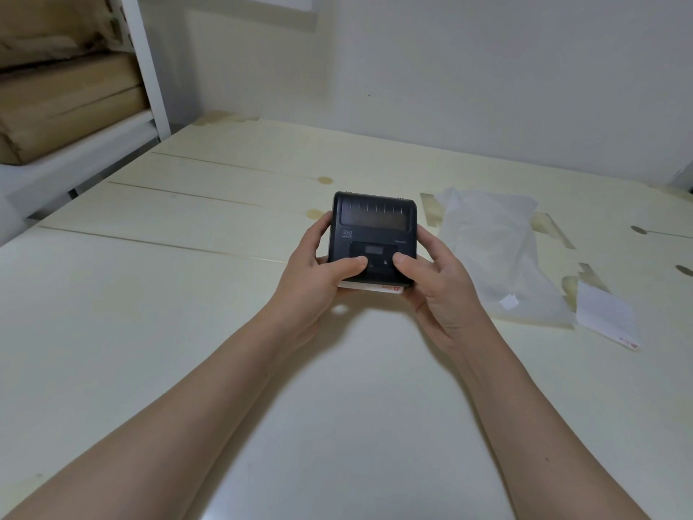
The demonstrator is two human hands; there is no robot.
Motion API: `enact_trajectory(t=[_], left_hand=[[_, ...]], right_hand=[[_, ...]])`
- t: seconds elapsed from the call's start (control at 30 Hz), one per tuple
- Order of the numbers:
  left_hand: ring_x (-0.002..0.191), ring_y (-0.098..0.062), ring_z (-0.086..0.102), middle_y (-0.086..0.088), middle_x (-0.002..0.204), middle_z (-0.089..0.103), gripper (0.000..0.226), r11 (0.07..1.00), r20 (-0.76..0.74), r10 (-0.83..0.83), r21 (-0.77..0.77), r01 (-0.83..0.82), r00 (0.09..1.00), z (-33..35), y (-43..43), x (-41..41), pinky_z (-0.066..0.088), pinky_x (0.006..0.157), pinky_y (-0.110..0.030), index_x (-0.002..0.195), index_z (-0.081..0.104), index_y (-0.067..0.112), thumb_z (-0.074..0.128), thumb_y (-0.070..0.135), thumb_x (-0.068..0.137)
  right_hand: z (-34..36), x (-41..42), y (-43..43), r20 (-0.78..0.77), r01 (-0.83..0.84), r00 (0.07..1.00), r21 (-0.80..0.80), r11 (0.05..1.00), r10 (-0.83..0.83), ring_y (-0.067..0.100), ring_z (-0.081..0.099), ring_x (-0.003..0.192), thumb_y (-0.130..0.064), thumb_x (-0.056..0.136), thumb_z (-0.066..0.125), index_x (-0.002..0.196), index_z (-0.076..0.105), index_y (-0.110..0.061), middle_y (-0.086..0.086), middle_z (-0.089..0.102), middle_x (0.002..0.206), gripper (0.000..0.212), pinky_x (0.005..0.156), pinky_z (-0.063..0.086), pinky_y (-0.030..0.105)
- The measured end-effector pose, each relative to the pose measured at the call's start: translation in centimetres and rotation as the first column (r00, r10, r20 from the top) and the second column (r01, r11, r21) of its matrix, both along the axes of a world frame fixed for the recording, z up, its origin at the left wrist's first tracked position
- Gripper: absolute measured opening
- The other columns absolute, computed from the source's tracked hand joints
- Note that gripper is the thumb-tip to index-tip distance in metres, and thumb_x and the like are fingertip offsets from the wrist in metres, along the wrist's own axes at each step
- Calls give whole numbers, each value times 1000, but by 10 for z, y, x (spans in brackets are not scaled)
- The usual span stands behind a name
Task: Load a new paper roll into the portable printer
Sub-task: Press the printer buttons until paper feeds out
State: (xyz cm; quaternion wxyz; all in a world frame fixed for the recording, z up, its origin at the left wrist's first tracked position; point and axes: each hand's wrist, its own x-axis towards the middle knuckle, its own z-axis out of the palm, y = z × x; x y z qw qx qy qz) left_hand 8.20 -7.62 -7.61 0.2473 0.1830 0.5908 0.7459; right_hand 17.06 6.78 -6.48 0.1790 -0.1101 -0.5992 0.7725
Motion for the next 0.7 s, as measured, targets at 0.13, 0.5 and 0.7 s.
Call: enact_trajectory(t=[0.13, 0.5, 0.7], left_hand=[[103, -30, 73, -9, 112, 76, 81, 1000, 3, 1, 0, -1, 1000, 0, 1, 0, 49, 102, -52, 145, 40, 36, 70, 9, 75], [101, -32, 73, -9, 110, 76, 79, 1000, 1, -2, 12, 2, 1000, 1, 0, 1, 50, 101, -53, 145, 40, 34, 69, 6, 78], [101, -32, 73, -10, 112, 76, 80, 1000, 8, -6, 12, 6, 1000, 0, 0, 0, 50, 102, -53, 145, 40, 36, 70, 6, 77]], right_hand=[[0, 1, 0, 1, 5, 1000, 7, 1000, -5, 35, 67, 108, 0, 91, 56, 139, 46, -17, 18, 69, 119, 52, 93, 53, 44], [-2, 0, 2, 17, 18, 1000, 20, 1000, -19, 38, 65, 110, 0, 90, 57, 140, 45, -17, 20, 68, 120, 54, 100, 49, 51], [-3, -1, 2, 17, 11, 1000, 14, 1000, -11, 38, 65, 111, 1, 91, 56, 141, 44, -16, 20, 68, 120, 54, 99, 50, 49]])
